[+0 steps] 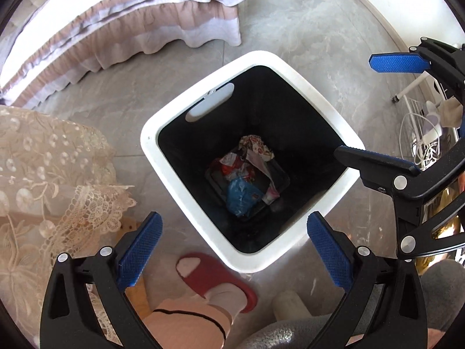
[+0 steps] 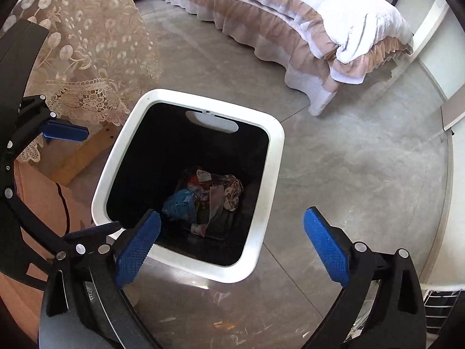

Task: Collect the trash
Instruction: 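Move both tools back from the bin to the table, then grasp the red pack with the left tool while the right tool grasps the yellow cup, then carry the red pack and yellow cup over the white bin and open both tools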

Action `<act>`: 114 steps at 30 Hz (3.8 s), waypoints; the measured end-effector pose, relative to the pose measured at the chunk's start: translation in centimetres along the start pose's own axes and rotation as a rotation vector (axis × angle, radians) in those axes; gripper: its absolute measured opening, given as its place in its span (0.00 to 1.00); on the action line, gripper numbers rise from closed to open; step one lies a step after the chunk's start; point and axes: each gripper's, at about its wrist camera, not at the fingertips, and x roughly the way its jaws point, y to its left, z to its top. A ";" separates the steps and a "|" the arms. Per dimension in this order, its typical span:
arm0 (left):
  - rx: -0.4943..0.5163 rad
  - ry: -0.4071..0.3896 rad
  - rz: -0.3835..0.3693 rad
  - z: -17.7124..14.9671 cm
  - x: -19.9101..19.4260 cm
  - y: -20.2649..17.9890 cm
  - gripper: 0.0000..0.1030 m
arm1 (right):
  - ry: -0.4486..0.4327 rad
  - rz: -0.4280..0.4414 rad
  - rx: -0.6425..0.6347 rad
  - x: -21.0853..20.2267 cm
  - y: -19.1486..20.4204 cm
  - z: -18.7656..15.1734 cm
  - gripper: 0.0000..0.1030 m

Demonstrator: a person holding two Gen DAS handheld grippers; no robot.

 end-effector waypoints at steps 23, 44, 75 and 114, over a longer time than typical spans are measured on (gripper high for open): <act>-0.369 -0.467 0.353 -12.0 -22.6 5.1 0.95 | -0.562 0.012 -0.084 -19.3 9.2 2.3 0.95; -0.776 -0.518 0.648 -30.1 -30.5 16.1 0.95 | -0.627 0.255 -0.250 -23.6 27.6 6.0 0.95; -0.933 -0.438 0.346 -31.3 -24.8 30.6 0.48 | -0.356 0.575 -0.214 -17.9 40.2 9.5 0.25; -0.727 -0.589 0.515 -25.8 -30.8 10.3 0.48 | -0.701 0.513 -0.047 -27.2 22.2 1.2 0.08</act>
